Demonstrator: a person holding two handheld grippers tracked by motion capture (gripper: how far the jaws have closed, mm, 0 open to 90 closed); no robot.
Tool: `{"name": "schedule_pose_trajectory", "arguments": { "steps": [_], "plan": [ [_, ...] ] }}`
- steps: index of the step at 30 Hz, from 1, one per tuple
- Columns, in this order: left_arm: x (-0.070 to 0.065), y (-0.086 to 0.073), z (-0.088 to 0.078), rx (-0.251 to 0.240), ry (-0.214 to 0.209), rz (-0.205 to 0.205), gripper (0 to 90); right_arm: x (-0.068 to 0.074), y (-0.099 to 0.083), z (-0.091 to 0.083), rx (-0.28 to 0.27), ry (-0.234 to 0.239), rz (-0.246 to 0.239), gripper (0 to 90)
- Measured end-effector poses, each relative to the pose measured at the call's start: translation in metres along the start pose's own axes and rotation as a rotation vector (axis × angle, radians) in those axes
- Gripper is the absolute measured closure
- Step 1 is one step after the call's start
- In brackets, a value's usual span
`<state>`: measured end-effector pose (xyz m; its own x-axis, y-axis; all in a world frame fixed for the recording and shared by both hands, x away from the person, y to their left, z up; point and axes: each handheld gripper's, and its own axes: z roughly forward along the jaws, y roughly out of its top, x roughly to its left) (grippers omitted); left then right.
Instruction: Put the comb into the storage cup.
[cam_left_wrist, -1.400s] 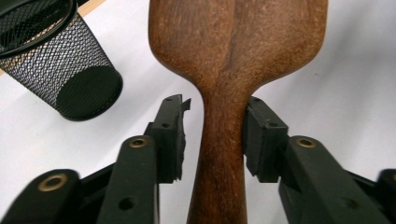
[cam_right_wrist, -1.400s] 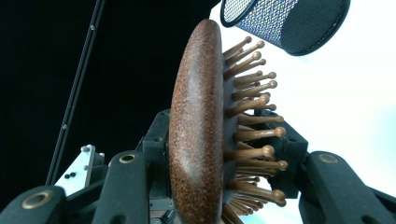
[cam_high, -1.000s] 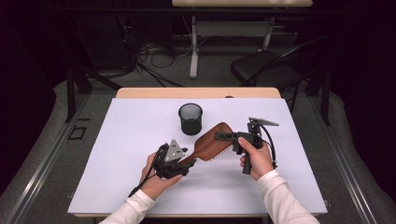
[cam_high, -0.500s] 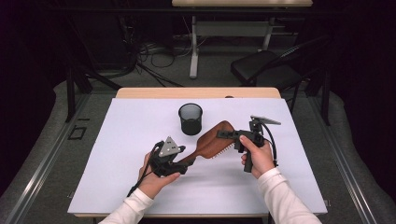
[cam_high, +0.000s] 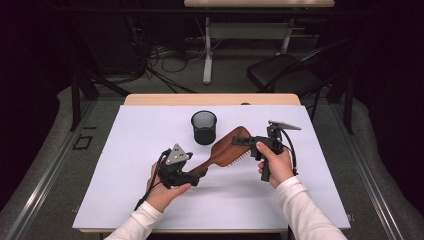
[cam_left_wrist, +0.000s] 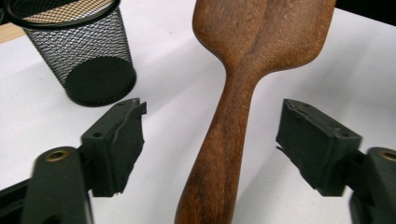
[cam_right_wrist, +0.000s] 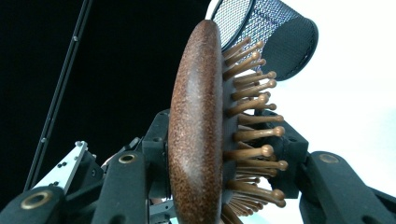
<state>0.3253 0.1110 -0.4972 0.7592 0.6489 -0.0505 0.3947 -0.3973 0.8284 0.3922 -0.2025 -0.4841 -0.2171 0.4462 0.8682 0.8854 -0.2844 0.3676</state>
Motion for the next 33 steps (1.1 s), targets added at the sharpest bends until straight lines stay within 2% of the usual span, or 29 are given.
{"name": "schedule_pose_trajectory", "arguments": {
  "steps": [12, 18, 23, 27, 32, 33],
  "plan": [
    [0.007, -0.002, 0.004, -0.007, -0.018, -0.069, 0.3, 0.003, 0.006, 0.002, -0.006, -0.018, -0.010, 51.2],
    [0.011, -0.002, 0.003, -0.015, -0.011, -0.106, 0.4, 0.004, 0.009, 0.002, -0.005, -0.023, -0.012, 51.1],
    [0.014, -0.002, 0.001, -0.014, -0.011, -0.118, 0.4, 0.004, 0.010, 0.003, -0.013, -0.028, -0.004, 51.0],
    [0.014, -0.002, 0.001, -0.007, -0.019, -0.104, 0.4, 0.003, 0.012, 0.004, -0.017, -0.033, -0.001, 51.0],
    [0.015, -0.002, -0.001, -0.017, -0.020, -0.113, 0.4, 0.004, 0.015, 0.004, -0.023, -0.038, -0.005, 51.0],
    [0.016, -0.002, -0.001, -0.020, -0.023, -0.115, 0.4, 0.005, 0.016, 0.005, -0.044, -0.035, -0.002, 51.0]
  ]
}}
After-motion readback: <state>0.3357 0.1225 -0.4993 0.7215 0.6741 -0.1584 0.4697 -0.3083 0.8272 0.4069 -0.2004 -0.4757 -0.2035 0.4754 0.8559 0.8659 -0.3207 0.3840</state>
